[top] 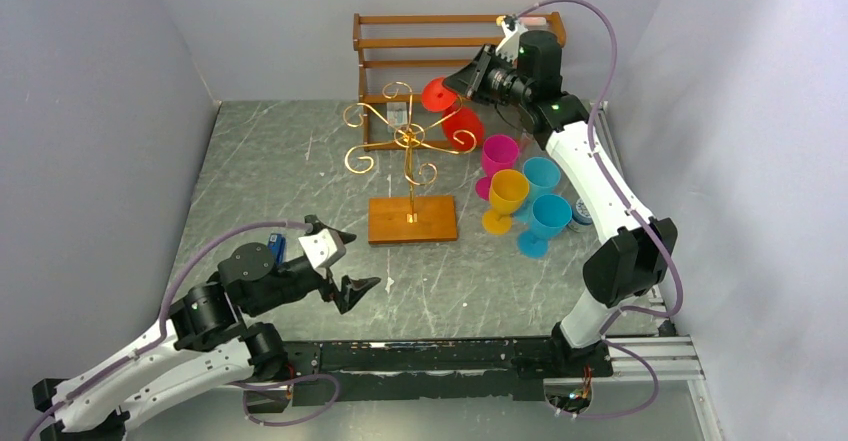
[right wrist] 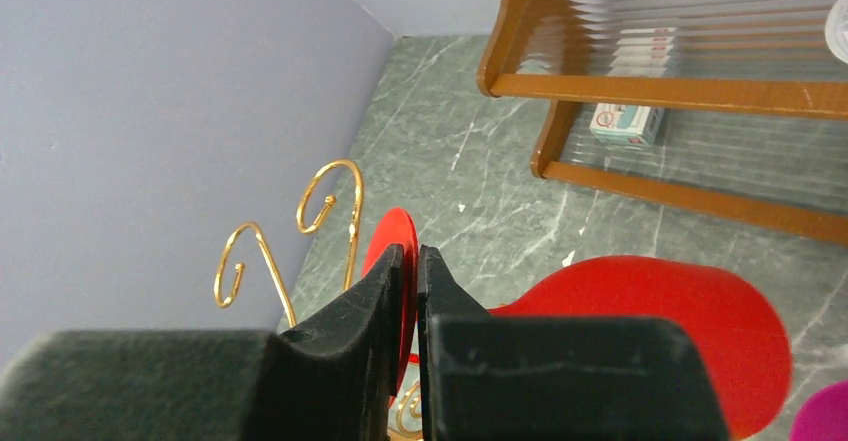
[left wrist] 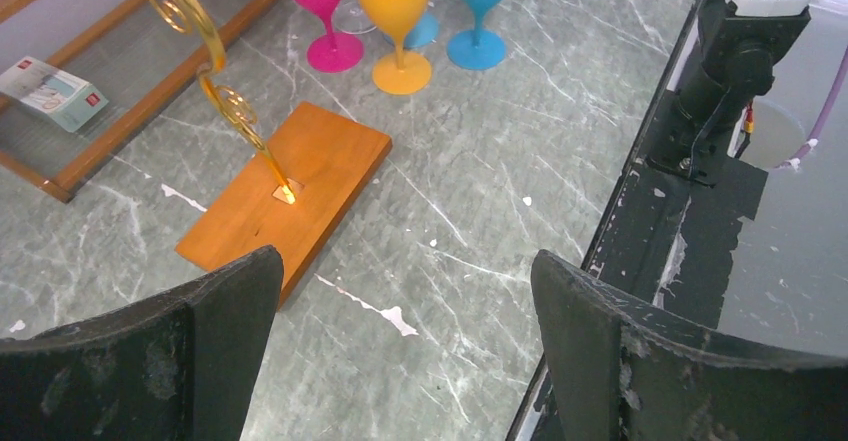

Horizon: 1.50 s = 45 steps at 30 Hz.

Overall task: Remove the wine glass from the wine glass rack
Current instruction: Pick up the wine glass from the wine rack.

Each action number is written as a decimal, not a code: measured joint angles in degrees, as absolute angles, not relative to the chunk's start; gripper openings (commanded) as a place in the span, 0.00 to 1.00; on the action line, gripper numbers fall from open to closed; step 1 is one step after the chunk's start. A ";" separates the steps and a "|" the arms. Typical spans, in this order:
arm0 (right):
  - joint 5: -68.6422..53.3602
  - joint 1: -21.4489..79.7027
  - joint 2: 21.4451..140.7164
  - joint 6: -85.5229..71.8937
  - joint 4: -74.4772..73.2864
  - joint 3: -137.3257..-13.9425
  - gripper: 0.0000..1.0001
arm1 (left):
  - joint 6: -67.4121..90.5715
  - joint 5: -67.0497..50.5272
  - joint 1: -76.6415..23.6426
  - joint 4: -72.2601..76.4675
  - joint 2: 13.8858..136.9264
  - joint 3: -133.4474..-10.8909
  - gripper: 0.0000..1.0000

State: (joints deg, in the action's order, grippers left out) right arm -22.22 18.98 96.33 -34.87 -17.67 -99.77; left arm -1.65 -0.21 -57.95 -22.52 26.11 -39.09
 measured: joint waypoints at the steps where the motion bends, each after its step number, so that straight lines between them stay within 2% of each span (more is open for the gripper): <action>1: -22.59 18.98 96.27 -35.14 -17.32 -99.74 0.08 | -1.61 -0.60 -57.95 -22.46 26.39 -39.09 0.98; 6: -23.66 18.98 95.39 -36.16 -16.27 -98.70 0.00 | -1.45 -1.98 -57.95 -21.82 27.59 -39.09 0.98; 12: -25.28 18.87 93.86 -39.03 -14.52 -96.01 0.00 | -1.41 -3.33 -57.95 -20.82 28.69 -39.09 0.98; 28: -27.51 14.90 89.17 -59.55 0.05 -85.45 0.00 | 1.56 -3.77 -57.95 -18.28 30.06 -39.48 0.98; 45: -30.17 14.22 85.32 -62.59 1.89 -81.60 0.00 | 2.07 -3.05 -57.95 -19.64 29.21 -40.05 0.98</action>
State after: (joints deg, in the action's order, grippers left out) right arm -30.17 14.22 85.32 -62.59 1.89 -81.60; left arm 2.07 -3.05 -57.95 -19.64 29.21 -40.05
